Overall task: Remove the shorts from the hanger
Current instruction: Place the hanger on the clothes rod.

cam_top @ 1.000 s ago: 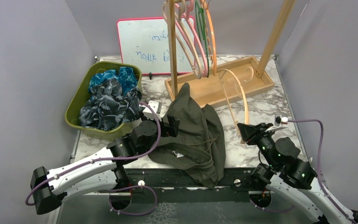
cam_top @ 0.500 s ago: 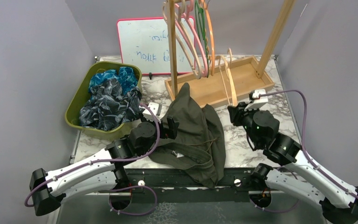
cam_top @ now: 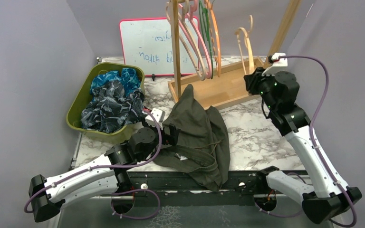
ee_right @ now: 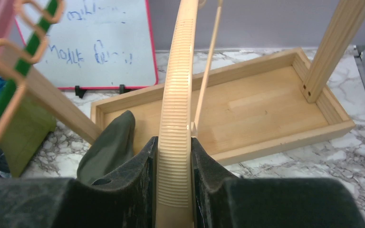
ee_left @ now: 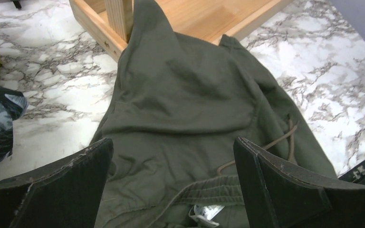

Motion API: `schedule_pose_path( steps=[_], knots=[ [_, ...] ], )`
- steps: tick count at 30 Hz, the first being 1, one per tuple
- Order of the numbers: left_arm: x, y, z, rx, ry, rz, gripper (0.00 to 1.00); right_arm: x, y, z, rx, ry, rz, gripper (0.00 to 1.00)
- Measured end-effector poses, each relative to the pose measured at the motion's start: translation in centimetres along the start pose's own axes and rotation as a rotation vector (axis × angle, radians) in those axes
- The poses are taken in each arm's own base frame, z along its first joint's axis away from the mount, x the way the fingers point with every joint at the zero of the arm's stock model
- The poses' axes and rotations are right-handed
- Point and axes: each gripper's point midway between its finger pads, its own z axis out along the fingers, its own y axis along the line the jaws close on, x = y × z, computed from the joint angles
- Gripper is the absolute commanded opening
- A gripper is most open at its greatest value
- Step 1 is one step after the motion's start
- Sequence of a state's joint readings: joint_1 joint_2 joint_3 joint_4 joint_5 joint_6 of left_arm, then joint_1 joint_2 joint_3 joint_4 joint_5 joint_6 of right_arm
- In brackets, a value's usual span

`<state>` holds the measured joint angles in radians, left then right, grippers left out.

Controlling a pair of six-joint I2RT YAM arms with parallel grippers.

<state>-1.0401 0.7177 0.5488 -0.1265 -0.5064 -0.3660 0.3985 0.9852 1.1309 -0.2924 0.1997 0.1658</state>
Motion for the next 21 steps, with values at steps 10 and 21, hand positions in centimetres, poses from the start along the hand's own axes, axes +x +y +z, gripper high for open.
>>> schedule_pose_path(
  steps=[10,21],
  knots=[
    [1.7,1.8,-1.4,0.017,-0.043,0.049,0.99,-0.4,1.3,-0.8,-0.197,0.020,0.081,0.01],
    [2.5,2.8,-1.4,-0.008,-0.070,0.057,0.99,-5.1,3.7,-2.9,-0.321,-0.085,0.077,0.01]
  ],
)
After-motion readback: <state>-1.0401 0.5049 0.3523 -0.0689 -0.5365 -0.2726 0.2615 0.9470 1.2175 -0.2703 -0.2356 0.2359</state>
